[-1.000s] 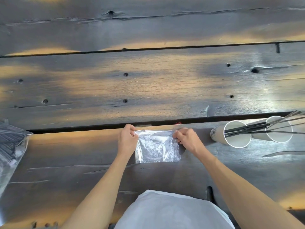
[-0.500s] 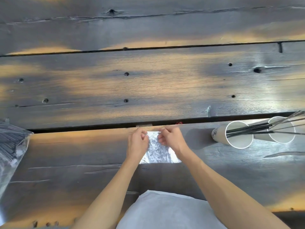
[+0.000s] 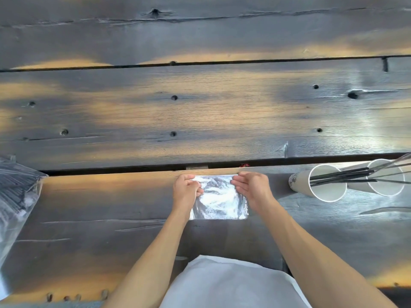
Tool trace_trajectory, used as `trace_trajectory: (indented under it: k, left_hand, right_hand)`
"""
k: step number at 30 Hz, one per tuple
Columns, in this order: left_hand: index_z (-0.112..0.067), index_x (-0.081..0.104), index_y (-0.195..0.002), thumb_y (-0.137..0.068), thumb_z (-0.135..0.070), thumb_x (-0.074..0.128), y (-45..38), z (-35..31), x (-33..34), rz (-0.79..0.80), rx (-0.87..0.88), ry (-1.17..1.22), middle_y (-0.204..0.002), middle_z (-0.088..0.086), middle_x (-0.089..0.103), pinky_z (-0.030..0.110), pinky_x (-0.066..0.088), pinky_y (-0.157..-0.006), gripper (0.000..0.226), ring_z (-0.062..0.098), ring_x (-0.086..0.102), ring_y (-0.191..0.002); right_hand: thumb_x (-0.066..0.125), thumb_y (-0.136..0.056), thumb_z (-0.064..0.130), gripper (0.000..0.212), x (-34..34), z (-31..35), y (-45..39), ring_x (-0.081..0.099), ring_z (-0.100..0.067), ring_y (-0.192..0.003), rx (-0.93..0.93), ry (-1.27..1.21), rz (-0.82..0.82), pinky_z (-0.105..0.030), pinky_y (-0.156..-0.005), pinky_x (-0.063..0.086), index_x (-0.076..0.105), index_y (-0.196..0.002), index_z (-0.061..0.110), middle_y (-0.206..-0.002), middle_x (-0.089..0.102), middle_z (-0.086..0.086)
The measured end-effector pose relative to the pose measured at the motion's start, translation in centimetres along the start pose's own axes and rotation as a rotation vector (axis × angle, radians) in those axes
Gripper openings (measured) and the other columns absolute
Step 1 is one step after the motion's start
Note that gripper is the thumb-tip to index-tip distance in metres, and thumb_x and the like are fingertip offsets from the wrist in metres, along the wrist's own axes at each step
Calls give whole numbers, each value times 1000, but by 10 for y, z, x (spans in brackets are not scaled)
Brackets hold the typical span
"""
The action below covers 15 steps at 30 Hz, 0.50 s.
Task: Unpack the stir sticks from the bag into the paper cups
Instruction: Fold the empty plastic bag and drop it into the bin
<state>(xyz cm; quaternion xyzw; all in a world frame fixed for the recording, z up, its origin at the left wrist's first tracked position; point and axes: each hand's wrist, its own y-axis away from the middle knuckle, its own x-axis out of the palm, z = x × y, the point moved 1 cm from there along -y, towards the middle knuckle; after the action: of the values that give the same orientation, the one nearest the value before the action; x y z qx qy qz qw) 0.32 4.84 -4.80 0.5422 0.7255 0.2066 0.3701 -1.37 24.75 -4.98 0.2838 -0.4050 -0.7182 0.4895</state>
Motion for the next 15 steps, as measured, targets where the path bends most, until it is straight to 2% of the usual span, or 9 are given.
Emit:
trace_trajectory:
  k: [4,7,9,11,13,15]
  left_hand:
    - [-8,58,-114,-92,0,54,3,-2,0,25,21,4,-99,16,69,18,56,-63,24,18,68,-74]
    - [-13,60,-112,-94,-3,53,10,-1,-4,98,133,-73,-98,16,69,23,59,-68,22,21,71,-78]
    - [-15,63,-108,-93,-4,53,18,1,-8,93,197,-101,-94,15,69,33,61,-71,20,25,70,-79]
    - [-13,65,-106,-92,-2,55,23,5,-13,-60,278,-234,-96,8,68,33,56,-75,21,23,65,-84]
    - [-10,64,-110,-88,2,58,27,10,-19,-219,306,-327,-103,3,62,25,46,-79,25,19,59,-94]
    - [-9,58,-118,-87,-2,65,31,15,-22,-219,199,-344,-103,1,57,27,43,-80,33,19,56,-99]
  right_hand:
    - [40,-98,1,25,-5,7,4,69,-27,-82,-87,117,-71,-27,-68,55,60,-114,-4,-96,70,-20]
    - [41,-96,-2,26,-6,4,3,63,-23,-72,-135,193,-113,-28,-58,53,64,-108,-4,-85,67,-17]
    - [42,-93,4,27,-11,-1,2,65,-22,-72,-175,297,-191,-36,-68,58,69,-96,6,-82,71,-12]
    - [45,-90,12,24,-16,-2,9,68,-26,-86,-217,469,-266,-42,-82,57,69,-89,14,-88,73,-8]
    - [46,-94,12,25,-20,-5,19,64,-31,-99,-229,617,-295,-32,-82,47,69,-104,11,-100,71,-9]
    - [47,-95,10,28,-24,-10,23,60,-32,-104,-215,686,-292,-28,-80,39,67,-113,5,-106,67,-14]
